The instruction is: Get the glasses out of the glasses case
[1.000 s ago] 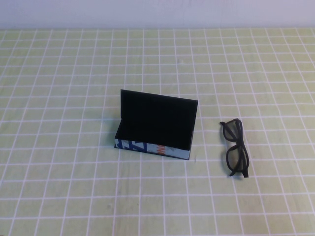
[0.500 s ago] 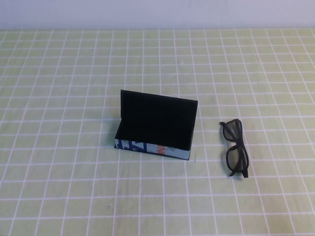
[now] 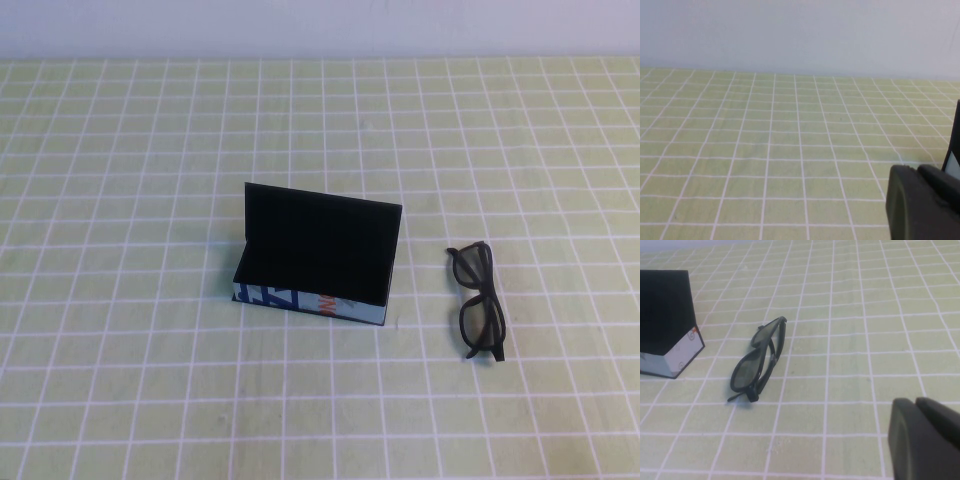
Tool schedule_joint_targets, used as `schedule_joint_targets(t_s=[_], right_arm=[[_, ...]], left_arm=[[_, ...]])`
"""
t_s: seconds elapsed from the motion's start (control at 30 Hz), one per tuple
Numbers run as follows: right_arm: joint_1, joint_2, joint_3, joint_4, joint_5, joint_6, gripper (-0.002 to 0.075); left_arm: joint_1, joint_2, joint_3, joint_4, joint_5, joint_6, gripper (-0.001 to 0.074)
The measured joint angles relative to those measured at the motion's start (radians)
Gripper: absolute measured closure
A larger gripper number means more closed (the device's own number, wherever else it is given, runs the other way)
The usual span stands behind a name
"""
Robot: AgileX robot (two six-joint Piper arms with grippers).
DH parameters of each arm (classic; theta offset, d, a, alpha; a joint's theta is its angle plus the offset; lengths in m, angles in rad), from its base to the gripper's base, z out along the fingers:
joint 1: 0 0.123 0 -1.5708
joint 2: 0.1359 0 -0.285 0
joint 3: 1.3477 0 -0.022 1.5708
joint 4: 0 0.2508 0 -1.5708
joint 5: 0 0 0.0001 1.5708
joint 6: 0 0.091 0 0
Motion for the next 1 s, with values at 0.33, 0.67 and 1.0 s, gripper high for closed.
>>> schedule_joint_targets(t_s=[0.33, 0.67, 1.0], right_arm=[[0.0, 0.0, 0.0, 0.0, 0.0, 0.0, 0.0743], [0.0, 0.0, 0.0, 0.0, 0.0, 0.0, 0.0743], [0.0, 0.0, 0.0, 0.0, 0.0, 0.0, 0.0743]], left_arm=[[0.0, 0.0, 0.0, -0.002, 0.0, 0.002, 0.0739], [0.0, 0.0, 0.0, 0.227, -0.009, -0.154, 0.0739], [0.0, -0.071, 0.0, 1.348, 0.09, -1.249, 0.0739]])
